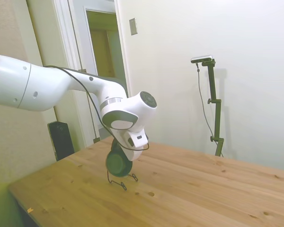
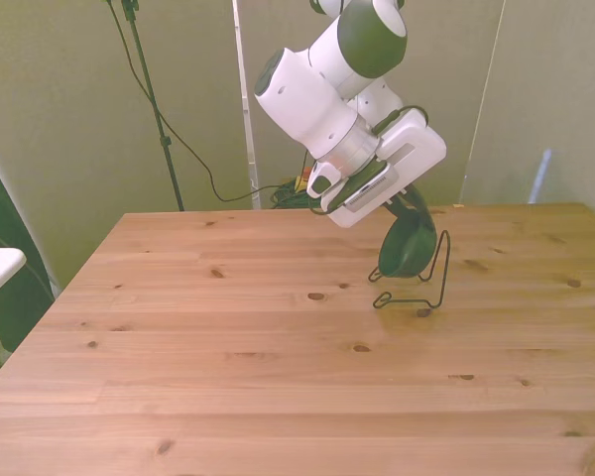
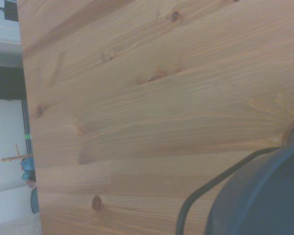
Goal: Load the bowl
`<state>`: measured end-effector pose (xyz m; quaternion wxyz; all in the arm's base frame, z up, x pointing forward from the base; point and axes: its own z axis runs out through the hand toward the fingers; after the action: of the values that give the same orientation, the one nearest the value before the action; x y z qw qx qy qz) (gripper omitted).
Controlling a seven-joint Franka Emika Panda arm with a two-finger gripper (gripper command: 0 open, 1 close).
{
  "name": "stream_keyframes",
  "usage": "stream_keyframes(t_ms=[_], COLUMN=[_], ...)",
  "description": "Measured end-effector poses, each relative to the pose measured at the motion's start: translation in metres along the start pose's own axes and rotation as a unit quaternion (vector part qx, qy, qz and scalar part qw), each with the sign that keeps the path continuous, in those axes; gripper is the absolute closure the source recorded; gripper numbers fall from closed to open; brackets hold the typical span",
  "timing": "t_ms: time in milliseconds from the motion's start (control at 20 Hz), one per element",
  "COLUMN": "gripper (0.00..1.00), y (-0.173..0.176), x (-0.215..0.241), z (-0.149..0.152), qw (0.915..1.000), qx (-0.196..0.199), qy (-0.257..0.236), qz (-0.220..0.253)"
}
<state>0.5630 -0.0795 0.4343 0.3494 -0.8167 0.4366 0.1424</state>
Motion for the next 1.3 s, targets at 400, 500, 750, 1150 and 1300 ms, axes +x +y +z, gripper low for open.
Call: stream_keyframes(t_ms=[400,500,750,1150,1300], gripper=[1.0,1.0,1.0,1.0,1.0], y=[0.0,-0.001,0.002,-0.003,-0.004], x=[0.003,0.003,0.008,0.005,0.004], z=[0.018,0.019,0.025,0.036,0.034], qw=[0.9999,0.9999,0.9998,0.9994,0.9993], qx=[-0.009,-0.01,-0.013,-0.018,-0.016], qy=[-0.005,-0.006,-0.01,-0.013,-0.014], qz=[-0.008,-0.01,-0.011,-0.027,-0.029])
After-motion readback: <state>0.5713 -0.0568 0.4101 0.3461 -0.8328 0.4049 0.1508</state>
